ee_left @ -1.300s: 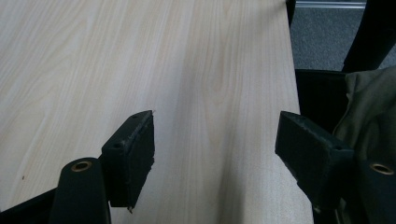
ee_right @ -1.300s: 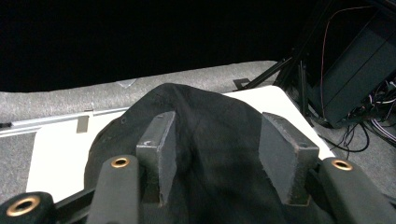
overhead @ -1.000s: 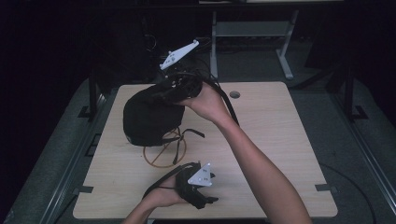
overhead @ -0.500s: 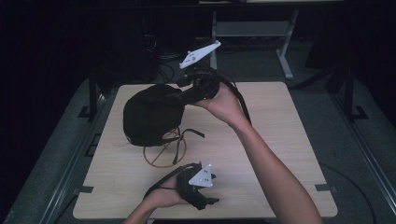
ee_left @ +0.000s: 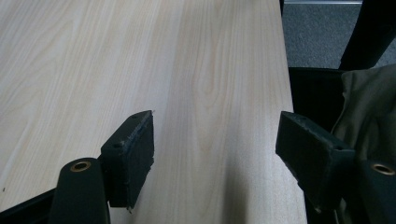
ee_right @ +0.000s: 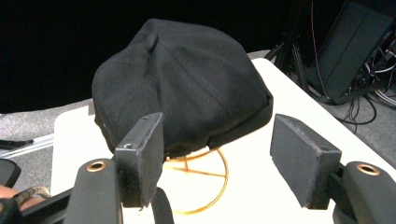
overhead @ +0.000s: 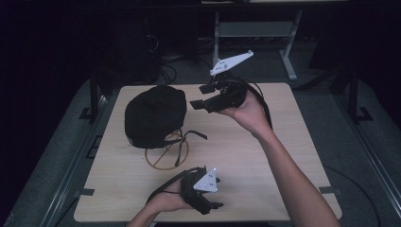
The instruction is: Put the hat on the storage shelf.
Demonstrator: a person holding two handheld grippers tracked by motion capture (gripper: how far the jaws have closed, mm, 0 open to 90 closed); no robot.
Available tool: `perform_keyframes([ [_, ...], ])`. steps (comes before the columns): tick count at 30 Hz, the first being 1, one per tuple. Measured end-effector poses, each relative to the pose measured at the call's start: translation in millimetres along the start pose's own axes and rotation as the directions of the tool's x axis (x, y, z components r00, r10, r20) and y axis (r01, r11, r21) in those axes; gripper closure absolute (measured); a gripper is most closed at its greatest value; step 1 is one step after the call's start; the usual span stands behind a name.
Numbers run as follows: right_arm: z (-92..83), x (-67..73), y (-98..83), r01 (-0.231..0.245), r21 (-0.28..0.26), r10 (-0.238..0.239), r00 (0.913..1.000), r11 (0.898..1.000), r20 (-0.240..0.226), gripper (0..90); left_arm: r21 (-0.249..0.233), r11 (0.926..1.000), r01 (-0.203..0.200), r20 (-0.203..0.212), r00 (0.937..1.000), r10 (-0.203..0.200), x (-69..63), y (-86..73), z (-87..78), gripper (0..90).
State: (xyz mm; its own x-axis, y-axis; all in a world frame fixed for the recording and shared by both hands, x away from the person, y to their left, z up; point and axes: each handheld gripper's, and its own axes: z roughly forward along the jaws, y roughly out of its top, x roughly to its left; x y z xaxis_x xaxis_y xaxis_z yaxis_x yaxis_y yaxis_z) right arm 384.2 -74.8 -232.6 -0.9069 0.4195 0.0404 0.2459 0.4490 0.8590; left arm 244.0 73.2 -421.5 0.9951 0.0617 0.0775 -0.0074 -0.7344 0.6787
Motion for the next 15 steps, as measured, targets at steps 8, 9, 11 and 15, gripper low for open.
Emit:
perform_keyframes([
  [8, -13.0, -9.1, -23.1, -0.062, -0.012, 0.062, 0.9981, 0.998, 0.006, 32.4, -0.003, 1.0, 0.005, -0.001, 1.0, -0.005, 0.2, -0.4, 2.0, 27.9],
  [9, -14.0, -10.2, -25.5, -0.066, -0.013, 0.066, 0.9978, 0.998, 0.006, 32.3, -0.005, 1.0, 0.007, 0.001, 1.0, -0.007, 0.2, -0.4, 2.1, 27.9],
  [11, -16.3, -12.7, -31.4, -0.077, -0.012, 0.077, 0.997, 0.997, 0.006, 31.5, -0.013, 0.9998, 0.016, -0.001, 0.9999, -0.016, -0.1, -0.3, 2.3, 27.9],
  [15, -21.3, -16.9, -41.8, -0.086, -0.019, 0.086, 0.9963, 0.996, 0.01, 30.8, -0.025, 0.9989, 0.04, -0.01, 0.9992, -0.04, -0.2, -0.6, 3.9, 27.9],
])
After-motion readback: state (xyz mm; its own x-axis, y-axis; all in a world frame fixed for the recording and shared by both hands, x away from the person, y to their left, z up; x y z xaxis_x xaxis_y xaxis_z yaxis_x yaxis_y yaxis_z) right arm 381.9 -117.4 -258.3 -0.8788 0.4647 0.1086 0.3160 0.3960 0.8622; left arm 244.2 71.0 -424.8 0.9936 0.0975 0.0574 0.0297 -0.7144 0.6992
